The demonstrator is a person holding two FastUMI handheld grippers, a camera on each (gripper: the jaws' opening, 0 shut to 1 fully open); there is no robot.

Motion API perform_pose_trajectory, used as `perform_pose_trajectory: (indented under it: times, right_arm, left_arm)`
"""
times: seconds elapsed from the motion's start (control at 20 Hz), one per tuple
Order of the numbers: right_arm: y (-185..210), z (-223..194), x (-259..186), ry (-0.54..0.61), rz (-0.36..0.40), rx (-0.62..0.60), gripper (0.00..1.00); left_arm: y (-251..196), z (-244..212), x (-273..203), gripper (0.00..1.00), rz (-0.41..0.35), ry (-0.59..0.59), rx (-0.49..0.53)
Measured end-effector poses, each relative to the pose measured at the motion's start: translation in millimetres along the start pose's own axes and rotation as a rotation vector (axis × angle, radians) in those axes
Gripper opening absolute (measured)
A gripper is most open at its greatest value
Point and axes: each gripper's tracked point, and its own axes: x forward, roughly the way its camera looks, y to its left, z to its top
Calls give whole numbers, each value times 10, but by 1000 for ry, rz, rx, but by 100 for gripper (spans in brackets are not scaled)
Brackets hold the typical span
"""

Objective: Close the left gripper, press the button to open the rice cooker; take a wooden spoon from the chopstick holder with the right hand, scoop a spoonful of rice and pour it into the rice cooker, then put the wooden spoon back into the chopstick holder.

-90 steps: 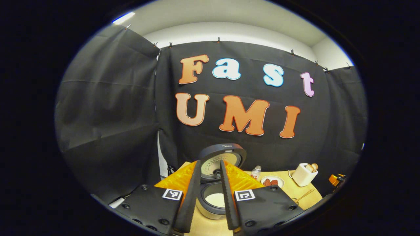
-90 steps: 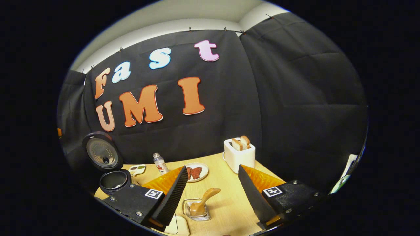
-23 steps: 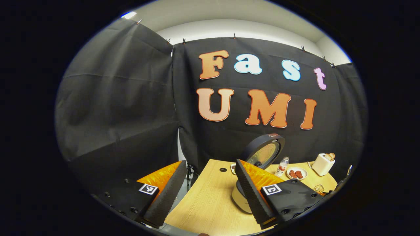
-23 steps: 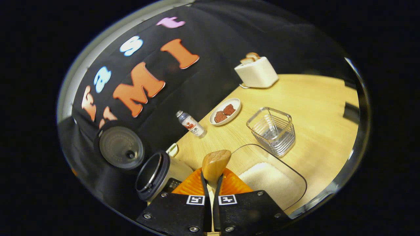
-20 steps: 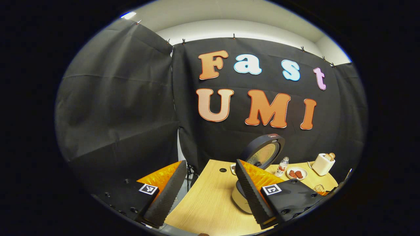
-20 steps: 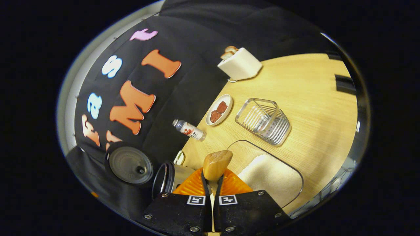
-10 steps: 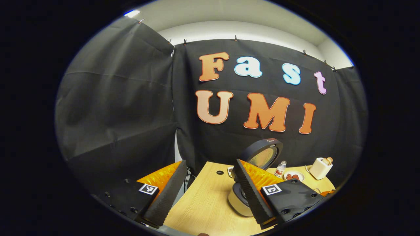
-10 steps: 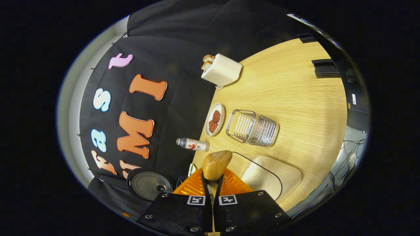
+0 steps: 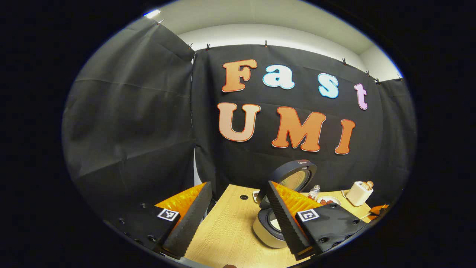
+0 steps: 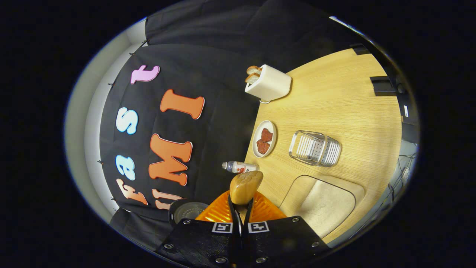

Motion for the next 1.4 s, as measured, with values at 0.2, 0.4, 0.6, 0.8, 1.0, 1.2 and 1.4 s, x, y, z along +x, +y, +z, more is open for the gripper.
perform_pose_trajectory:
  times: [0.2, 0.4, 0.6, 0.8, 1.0, 1.2, 1.4]
  right_arm:
    - [512, -31, 152, 13, 66, -23, 1]
    - [950, -171, 358, 31, 119, -66, 1]
    - [1292, -422, 605, 67, 139, -109, 1]
    - [1545, -667, 801, 89, 154, -193, 1]
    - [1654, -797, 935, 76, 143, -317, 1]
    - [1733, -892, 1032, 66, 140, -400, 1]
    - [1757, -918, 1069, 62, 129, -450, 1]
  left_arm:
    - [-19, 14, 36, 100, -7, -1, -1]
    - [-33, 25, 49, 100, -12, -3, -4]
    - [-76, 12, 82, 100, -22, 3, 9]
    - [-112, 10, 115, 100, -36, 5, 17]
    - [-77, 10, 148, 100, -33, 8, 27]
    - [-41, 22, 206, 100, -30, 9, 12]
    - [-27, 53, 249, 100, -29, 2, 8]
